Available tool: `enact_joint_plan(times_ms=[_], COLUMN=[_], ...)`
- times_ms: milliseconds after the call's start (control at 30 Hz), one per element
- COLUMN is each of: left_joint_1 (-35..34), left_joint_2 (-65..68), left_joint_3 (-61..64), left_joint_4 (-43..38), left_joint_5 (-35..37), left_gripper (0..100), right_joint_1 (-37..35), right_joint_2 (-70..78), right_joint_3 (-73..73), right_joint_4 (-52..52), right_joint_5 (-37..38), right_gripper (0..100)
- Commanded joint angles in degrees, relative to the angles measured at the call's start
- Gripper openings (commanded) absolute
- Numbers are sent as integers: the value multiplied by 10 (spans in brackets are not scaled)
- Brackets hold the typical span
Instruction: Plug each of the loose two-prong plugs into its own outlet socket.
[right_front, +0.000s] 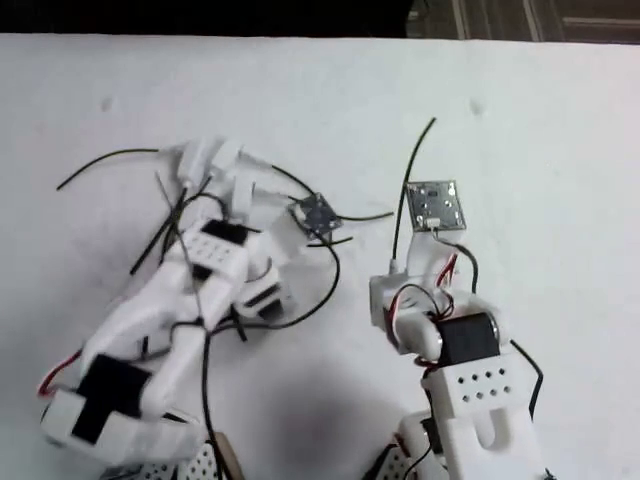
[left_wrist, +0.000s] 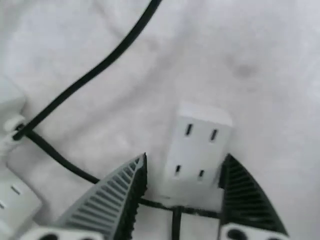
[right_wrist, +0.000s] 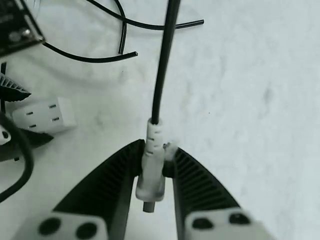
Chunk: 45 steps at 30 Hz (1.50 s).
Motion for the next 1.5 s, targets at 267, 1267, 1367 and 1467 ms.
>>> enact_joint_plan(times_ms=[267, 1267, 1367, 1467], left_joint_1=[-26, -43, -60, -75], left_joint_2=[41, -500, -553, -607], left_joint_3=[-105, 147, 178, 209], left_joint_4=[34, 7, 1, 1], left_joint_5=[94, 268, 295, 314], left_gripper=[167, 283, 283, 283], right_joint_1=[7, -189, -218, -255], right_joint_2=[-8, -51, -106, -154], right_joint_3=[-2, -76, -76, -74], right_joint_4=[-7, -6, -6, -5], right_joint_5=[-4, 38, 40, 38], right_gripper=[17, 17, 17, 17])
